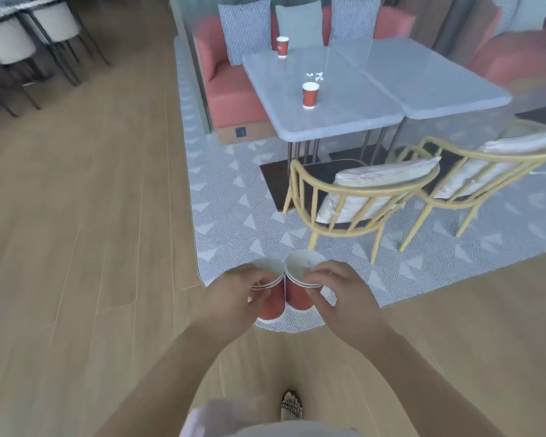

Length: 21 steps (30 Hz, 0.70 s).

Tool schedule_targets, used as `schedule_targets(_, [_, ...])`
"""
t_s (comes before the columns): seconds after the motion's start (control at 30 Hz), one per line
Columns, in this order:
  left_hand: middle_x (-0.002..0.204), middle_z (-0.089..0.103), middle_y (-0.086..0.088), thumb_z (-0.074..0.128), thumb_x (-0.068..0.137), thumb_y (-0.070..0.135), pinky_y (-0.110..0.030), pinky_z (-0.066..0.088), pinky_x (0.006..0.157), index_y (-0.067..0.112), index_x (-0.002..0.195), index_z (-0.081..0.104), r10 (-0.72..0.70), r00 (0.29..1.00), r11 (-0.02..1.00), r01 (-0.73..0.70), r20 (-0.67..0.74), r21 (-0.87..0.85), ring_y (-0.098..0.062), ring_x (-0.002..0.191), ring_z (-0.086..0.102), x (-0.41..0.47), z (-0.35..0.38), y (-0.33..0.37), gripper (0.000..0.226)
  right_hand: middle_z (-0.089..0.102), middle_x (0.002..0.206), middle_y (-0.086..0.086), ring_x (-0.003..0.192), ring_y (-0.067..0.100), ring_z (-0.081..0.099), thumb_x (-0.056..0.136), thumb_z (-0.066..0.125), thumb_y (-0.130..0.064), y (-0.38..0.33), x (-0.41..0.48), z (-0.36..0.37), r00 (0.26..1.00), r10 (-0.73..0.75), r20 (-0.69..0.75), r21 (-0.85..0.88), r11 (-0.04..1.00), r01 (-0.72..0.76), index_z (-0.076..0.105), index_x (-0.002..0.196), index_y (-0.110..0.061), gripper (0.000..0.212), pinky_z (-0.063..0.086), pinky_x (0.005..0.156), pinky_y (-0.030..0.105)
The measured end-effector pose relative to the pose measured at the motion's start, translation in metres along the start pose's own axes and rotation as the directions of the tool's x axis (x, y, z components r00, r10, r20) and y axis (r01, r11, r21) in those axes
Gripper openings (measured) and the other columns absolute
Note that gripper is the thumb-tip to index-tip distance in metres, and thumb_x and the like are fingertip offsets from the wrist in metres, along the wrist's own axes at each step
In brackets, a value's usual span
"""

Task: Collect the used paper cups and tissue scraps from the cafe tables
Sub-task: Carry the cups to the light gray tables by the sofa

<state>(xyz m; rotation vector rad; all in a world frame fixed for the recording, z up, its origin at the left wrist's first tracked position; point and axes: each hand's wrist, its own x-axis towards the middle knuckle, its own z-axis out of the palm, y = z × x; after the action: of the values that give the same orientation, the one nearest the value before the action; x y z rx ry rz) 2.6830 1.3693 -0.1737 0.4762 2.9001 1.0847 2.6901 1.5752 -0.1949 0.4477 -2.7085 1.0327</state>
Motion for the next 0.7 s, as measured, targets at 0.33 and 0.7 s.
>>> schedule_targets(0.33, [0.081,0.061,0.017,0.063,0.079,0.009,-0.008,0.041,0.068,0.025,0.089,0.068,-0.178,0.978,0.984,0.174,-0.109,-0.047,0.002,0.076,0.056,0.12,-0.052,-0.108,0.02,0.063,0.092,-0.002,0.089,0.015,0.058,0.08,0.068,-0.008,0.014,0.18,0.073,0.988,-0.094,0.126,0.044,0.995,0.089,0.068,0.089,-0.013,0.011,0.044,0.08,0.02])
schedule_targets(0.7, [0.079,0.063,0.021,0.065,0.078,0.008,-0.014,0.046,0.071,0.032,0.085,0.067,-0.118,0.981,0.993,0.117,-0.156,-0.016,0.002,0.076,0.059,0.299,-0.168,-0.237,0.025,0.064,0.093,-0.002,0.089,0.009,0.057,0.08,0.067,-0.009,0.002,0.404,0.141,0.994,-0.104,0.043,0.035,0.994,0.103,0.069,0.089,-0.012,0.01,0.041,0.081,0.013])
